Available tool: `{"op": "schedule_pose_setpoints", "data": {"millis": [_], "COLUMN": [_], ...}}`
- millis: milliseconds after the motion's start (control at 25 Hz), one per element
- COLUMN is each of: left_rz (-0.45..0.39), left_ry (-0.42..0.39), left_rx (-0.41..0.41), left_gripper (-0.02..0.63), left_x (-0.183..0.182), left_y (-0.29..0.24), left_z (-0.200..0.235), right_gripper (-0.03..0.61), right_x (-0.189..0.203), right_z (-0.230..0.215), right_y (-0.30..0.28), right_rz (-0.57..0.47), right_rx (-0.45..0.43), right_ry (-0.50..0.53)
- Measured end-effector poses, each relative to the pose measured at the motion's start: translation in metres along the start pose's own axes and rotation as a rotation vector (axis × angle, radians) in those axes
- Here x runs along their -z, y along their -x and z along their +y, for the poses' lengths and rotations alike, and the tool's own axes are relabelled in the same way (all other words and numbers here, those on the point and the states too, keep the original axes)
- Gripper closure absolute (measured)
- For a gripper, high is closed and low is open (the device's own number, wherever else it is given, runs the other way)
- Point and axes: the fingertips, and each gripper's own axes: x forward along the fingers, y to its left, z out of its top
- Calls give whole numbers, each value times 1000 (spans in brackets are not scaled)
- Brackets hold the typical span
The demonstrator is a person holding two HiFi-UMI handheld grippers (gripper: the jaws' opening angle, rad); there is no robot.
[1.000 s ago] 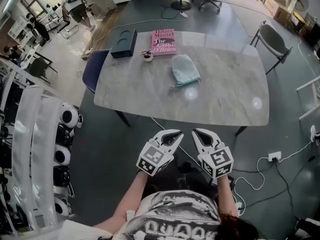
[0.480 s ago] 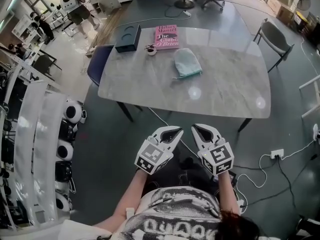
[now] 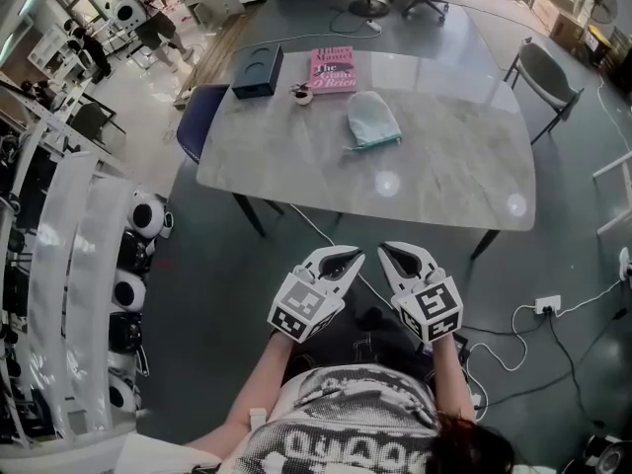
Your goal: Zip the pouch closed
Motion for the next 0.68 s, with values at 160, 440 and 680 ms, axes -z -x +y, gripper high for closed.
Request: {"op": "schedule_pose_setpoints", "data": {"millis": [160,440,680], "left_rz": [-3,2,2], "left_ry": [1,-3,-6], "left_rx": [-5,4,10], "left_gripper": [598,598,598], "left_x": [0,1,0], "left_y": [0,-1,-3], "left_z": [-1,-7,-8], "right_gripper": [581,581,581], "right_x": [0,1,2], "right_z": [1,2,2], "right_y": [1,3,2], "right_rz": [2,6,10], "right_rx": [-8,-16,-22], "right_ry": [7,11,17]}}
